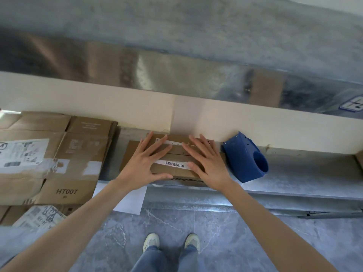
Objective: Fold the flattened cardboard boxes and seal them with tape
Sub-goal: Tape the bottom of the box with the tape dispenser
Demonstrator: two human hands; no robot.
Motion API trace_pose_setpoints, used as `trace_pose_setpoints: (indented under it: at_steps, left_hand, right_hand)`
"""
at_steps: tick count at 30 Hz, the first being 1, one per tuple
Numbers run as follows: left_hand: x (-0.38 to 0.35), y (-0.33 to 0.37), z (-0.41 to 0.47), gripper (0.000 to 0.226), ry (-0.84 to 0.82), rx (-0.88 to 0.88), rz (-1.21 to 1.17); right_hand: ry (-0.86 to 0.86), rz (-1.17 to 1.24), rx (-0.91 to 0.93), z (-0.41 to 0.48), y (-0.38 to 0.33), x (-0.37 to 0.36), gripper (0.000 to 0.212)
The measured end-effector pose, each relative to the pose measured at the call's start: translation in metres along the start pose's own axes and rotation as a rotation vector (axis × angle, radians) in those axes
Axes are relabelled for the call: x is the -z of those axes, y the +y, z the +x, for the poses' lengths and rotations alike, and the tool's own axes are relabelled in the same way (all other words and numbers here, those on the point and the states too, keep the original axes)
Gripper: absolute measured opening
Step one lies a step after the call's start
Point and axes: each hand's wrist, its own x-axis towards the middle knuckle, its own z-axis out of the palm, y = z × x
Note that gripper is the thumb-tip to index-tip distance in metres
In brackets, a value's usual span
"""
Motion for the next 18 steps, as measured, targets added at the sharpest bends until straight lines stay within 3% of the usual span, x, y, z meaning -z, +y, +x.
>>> trace_pose_setpoints:
  at_steps: [5, 10, 13, 18]
  left_hand:
    - [-0.005, -0.001, 0.000, 0.089, 0.065, 0.008, -0.036]
    - [-0.010, 0.004, 0.001, 0.095, 0.184, 0.159, -0.200]
    - [-0.016, 0.012, 0.000, 0.091, 0.304, 0.292, -0.387]
    - [-0.016, 0.016, -0.002, 0.084, 0.352, 0.333, -0.432]
  right_hand:
    - [-0.122, -0.123, 0.057, 0.006, 0.006, 0.001, 0.056]
    - [0.094, 0.142, -0.172, 0.001, 0.000, -0.008, 0.061]
    - [0.229, 0.376, -0.307, -0.002, -0.005, -0.014, 0.051]
    - [0.259, 0.455, -0.429, -0.002, -0.013, -0.013, 0.047]
